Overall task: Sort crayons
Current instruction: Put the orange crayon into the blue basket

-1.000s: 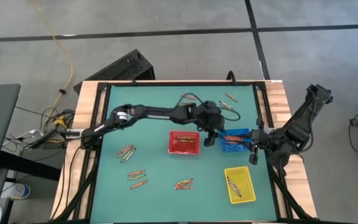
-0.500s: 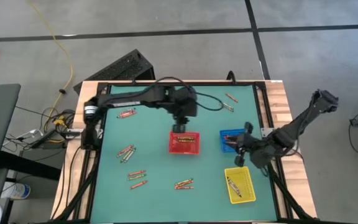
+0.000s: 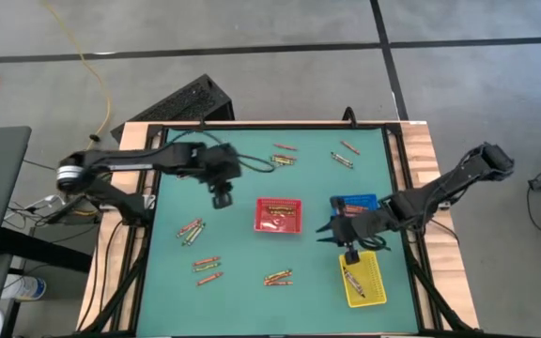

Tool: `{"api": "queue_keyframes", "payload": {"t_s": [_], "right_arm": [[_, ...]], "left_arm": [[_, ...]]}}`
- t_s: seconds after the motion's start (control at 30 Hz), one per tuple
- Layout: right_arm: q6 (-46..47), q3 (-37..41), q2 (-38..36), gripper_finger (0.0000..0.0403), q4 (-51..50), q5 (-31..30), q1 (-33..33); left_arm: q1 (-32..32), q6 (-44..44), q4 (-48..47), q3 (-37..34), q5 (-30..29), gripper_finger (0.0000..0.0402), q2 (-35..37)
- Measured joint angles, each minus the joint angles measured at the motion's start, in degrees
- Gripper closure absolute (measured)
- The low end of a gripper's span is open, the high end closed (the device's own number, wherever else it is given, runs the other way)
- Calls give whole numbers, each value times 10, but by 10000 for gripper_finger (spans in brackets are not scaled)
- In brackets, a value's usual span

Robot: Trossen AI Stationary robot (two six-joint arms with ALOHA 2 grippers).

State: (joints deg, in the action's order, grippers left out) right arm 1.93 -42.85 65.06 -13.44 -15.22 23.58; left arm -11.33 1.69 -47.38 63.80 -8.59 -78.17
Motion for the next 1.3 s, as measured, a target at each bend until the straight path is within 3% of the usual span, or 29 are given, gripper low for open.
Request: {"api": "queue_keyframes", "payload": {"t_s": [0.1, 0.2, 0.3, 0.47, 0.73, 1.0, 1.3], "right_arm": [[-10, 0, 0, 306, -2, 2, -14], [-24, 0, 0, 306, 9, 13, -34], [-43, 0, 0, 306, 45, 45, -61], [-42, 0, 0, 306, 111, 76, -93], [8, 0, 70, 306, 201, 78, -103], [55, -1, 156, 306, 302, 78, -103], [58, 0, 198, 306, 390, 78, -103]], "left_arm": [[-3, 54, 4, -71, -4, 285, 51], [-2, 107, -1, -121, 59, 285, 88], [12, 142, -4, -153, 112, 285, 118], [67, 204, -2, -182, 128, 285, 135], [162, 415, 4, -218, 9, 285, 118], [230, 471, 14, -228, -50, 285, 83], [330, 532, 32, -228, -102, 285, 43]]}}
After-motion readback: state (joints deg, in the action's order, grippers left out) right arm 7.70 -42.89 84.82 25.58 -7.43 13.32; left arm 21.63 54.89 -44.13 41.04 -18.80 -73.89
